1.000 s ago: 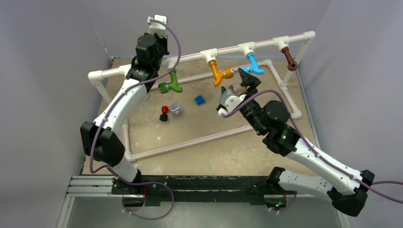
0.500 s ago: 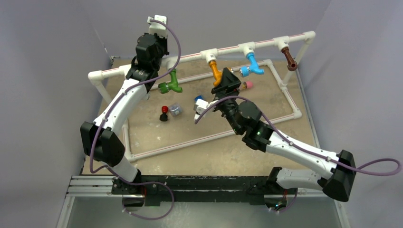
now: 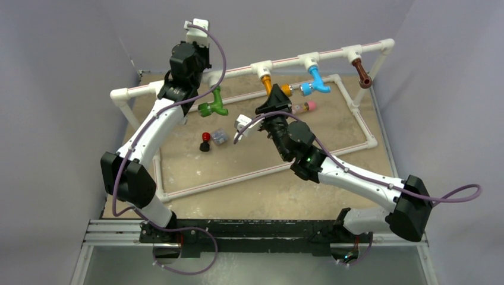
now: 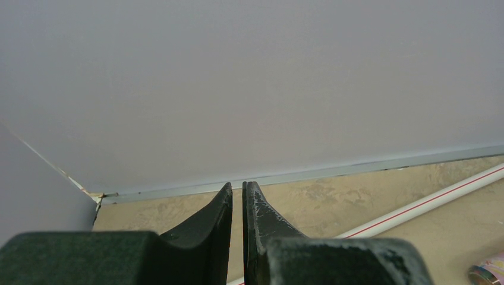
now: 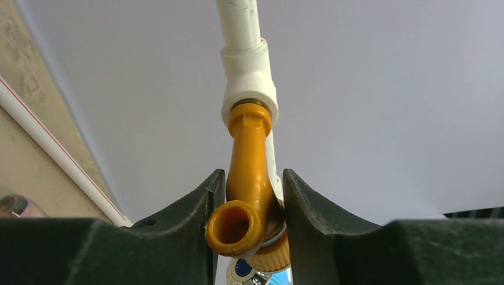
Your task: Install the water faucets
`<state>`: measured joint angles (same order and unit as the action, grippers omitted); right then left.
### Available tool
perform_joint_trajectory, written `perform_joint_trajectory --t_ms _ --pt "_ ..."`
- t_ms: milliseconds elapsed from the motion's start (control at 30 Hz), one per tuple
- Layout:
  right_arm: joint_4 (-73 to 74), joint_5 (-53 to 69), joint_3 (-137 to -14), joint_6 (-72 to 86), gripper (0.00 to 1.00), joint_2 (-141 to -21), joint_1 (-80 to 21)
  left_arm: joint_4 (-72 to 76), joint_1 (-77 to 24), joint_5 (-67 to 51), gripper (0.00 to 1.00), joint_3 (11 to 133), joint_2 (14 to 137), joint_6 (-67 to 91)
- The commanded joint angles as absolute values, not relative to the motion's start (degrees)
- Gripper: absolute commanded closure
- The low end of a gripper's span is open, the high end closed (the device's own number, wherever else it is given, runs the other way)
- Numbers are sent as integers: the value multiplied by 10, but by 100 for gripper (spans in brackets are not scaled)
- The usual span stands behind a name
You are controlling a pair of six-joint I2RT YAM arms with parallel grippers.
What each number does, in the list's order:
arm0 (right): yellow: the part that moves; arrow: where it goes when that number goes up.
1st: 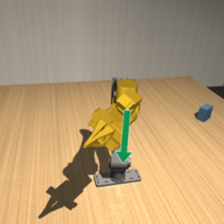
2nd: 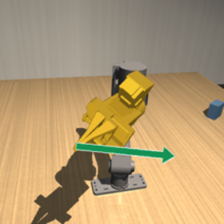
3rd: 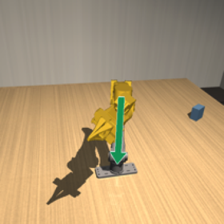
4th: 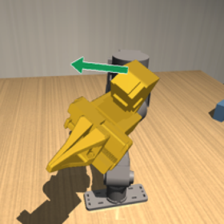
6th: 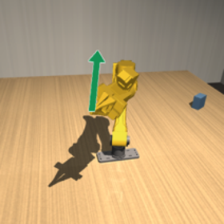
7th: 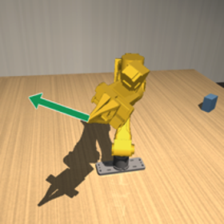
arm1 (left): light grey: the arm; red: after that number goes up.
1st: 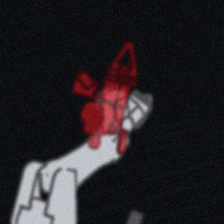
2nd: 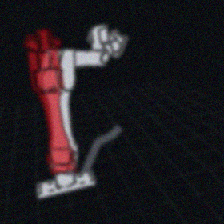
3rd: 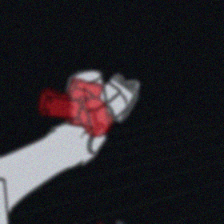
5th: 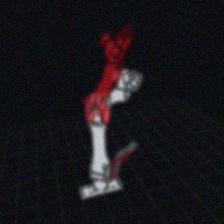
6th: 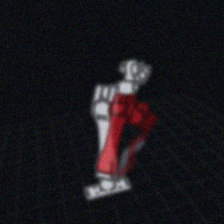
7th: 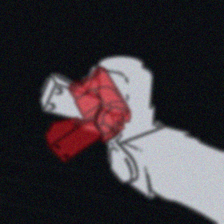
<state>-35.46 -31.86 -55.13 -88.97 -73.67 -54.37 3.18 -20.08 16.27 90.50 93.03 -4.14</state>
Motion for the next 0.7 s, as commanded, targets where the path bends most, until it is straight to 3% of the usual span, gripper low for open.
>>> perform_joint_trajectory --t_ms 0,67,200,467,667 --pt "-395 -347 -577 -852 62 -735 -530 -40 -208 164 90 876 954 -52" --pt "-395 -347 -577 -834 71 -734 -528 -40 -208 164 90 876 954 -51" --pt "-396 -350 -577 -777 99 -740 -526 -40 -208 164 90 876 954 -51" --pt "-445 -373 -559 -596 100 -749 -527 -40 -208 165 90 876 951 -51" --pt "-452 -335 -551 -335 100 -746 -526 -40 -208 164 90 876 950 -51"
